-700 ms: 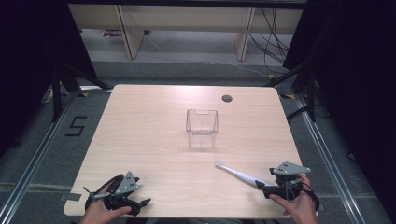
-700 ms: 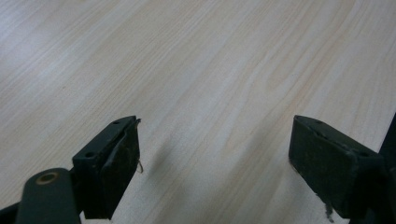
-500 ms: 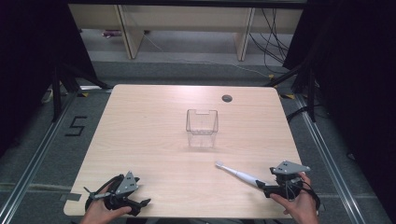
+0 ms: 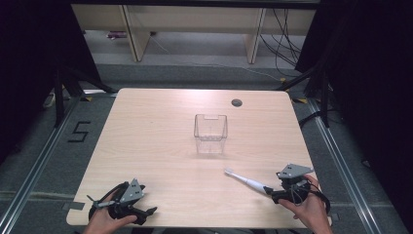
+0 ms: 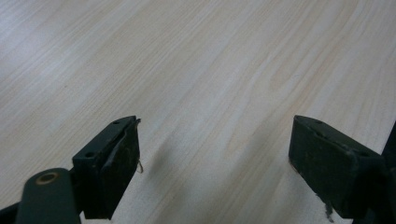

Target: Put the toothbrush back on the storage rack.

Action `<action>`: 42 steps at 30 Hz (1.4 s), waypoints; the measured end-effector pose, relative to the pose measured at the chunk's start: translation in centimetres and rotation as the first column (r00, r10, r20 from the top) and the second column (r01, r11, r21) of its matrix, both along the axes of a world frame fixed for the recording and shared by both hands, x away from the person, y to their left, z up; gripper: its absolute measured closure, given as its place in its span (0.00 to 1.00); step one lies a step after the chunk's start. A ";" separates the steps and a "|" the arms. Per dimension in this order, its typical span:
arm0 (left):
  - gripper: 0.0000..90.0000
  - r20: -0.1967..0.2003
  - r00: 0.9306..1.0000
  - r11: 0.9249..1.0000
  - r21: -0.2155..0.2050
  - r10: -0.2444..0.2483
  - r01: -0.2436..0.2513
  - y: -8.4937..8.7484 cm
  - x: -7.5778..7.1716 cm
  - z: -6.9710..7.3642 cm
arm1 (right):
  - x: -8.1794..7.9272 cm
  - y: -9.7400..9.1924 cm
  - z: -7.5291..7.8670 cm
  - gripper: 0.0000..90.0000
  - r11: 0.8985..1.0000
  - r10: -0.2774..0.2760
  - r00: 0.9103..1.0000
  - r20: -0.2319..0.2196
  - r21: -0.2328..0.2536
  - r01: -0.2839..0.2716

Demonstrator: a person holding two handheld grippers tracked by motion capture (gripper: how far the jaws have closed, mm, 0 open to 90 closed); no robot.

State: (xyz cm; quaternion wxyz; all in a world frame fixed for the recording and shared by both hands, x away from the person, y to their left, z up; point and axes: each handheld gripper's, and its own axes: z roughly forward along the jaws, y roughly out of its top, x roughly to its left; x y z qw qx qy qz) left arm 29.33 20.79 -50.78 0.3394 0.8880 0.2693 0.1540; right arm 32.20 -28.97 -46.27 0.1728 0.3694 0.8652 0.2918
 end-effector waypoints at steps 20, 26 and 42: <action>0.18 0.003 1.000 1.000 -0.002 -0.008 0.008 0.0 0.0 0.1 | 1.8 1.8 0.2 0.48 0.982 0.101 0.990 -0.099 -0.147 -0.115; 0.18 0.006 1.000 1.000 -0.002 -0.008 0.008 0.1 0.1 0.1 | 2.1 2.5 0.0 0.51 0.970 0.132 0.981 -0.141 -0.184 -0.157; 0.18 0.009 1.000 1.000 -0.002 -0.011 0.011 0.1 0.0 0.2 | 3.6 5.2 -0.8 0.63 0.927 0.169 0.954 -0.248 -0.287 -0.239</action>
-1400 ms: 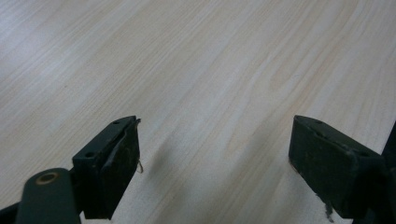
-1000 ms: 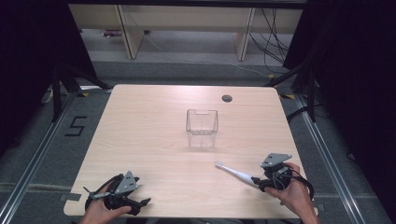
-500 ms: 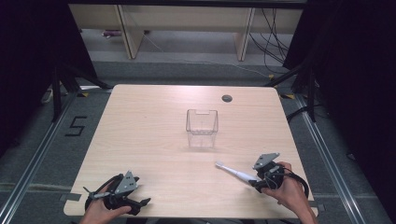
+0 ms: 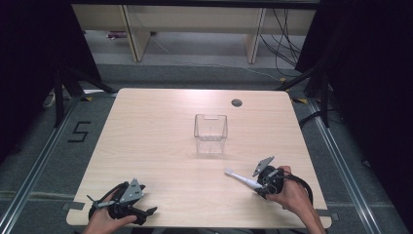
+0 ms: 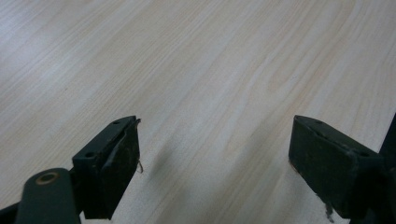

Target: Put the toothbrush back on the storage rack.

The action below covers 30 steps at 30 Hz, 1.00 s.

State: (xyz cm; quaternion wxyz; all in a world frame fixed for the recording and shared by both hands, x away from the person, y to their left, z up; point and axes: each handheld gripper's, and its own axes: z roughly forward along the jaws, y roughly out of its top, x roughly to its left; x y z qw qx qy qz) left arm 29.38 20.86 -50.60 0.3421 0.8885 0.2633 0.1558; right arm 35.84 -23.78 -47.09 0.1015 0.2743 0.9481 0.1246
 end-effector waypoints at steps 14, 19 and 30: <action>0.18 0.004 1.000 1.000 0.013 -0.002 0.002 0.1 0.1 0.0 | 1.2 1.2 -0.4 0.70 0.997 0.045 0.997 -0.064 -0.061 -0.049; 0.18 -0.001 1.000 1.000 0.002 0.002 -0.002 0.0 0.0 0.1 | 1.6 1.4 -0.2 0.71 0.995 0.023 0.993 -0.118 -0.099 -0.035; 0.18 -0.004 1.000 1.000 0.021 -0.007 0.007 0.1 0.0 0.2 | 2.3 1.6 -0.3 0.74 0.988 0.031 0.987 -0.155 -0.142 -0.053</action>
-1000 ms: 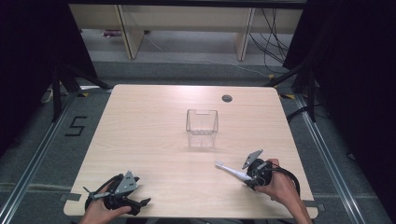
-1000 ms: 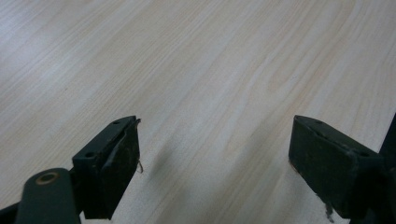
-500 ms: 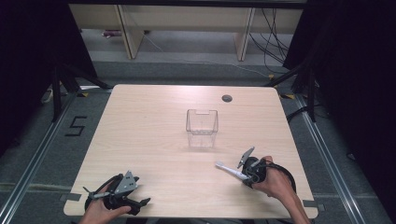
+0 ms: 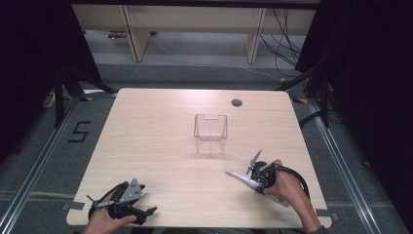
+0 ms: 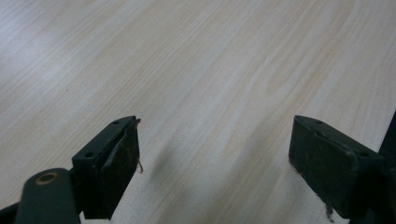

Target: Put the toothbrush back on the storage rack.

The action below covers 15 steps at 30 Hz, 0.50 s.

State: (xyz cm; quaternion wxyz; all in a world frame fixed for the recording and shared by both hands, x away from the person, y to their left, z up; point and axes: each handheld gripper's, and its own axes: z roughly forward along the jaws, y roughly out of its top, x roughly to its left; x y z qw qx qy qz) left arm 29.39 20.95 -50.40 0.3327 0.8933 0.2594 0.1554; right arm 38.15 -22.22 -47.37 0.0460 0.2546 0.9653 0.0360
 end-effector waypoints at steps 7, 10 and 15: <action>0.18 0.001 1.000 1.000 0.000 0.001 -0.001 0.0 0.0 0.0 | 0.1 0.7 0.0 0.74 0.999 -0.016 1.000 -0.018 -0.044 0.015; 0.18 0.001 1.000 1.000 0.000 0.001 -0.001 0.0 0.0 0.0 | 0.1 0.9 0.0 0.74 0.997 -0.009 1.000 -0.012 -0.072 0.009; 0.18 0.003 1.000 1.000 -0.013 0.005 -0.005 0.0 -0.1 0.0 | 0.1 1.2 0.0 0.74 0.996 -0.001 1.000 -0.011 -0.093 0.000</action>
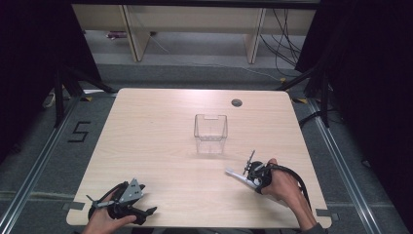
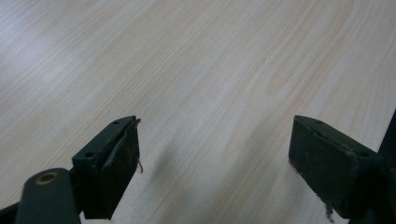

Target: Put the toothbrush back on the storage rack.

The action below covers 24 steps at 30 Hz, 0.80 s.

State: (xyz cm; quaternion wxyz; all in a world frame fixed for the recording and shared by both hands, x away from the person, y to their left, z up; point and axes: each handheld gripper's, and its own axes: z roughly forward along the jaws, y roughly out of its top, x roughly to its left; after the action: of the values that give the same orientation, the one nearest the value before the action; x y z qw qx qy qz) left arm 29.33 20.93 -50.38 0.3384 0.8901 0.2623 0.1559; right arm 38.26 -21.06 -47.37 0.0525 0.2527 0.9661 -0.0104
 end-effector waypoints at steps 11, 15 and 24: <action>0.18 0.000 1.000 1.000 -0.012 0.010 -0.010 0.1 0.0 0.0 | -0.1 -0.8 0.8 0.75 0.997 -0.011 1.000 0.010 0.082 0.010; 0.18 -0.002 1.000 1.000 -0.015 0.013 -0.013 0.0 0.0 0.0 | -0.4 -1.3 1.3 0.75 0.994 -0.047 0.999 0.023 0.100 0.045; 0.18 0.001 1.000 1.000 -0.012 0.007 -0.007 0.1 0.0 -0.1 | -0.4 -2.4 2.2 0.75 0.981 -0.062 0.994 0.092 0.190 0.044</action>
State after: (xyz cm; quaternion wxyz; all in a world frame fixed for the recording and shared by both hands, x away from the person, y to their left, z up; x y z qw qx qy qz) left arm 29.34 21.00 -50.43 0.3433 0.8871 0.2663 0.1557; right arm 37.83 -23.49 -45.14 0.0750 0.2823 0.9520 0.0918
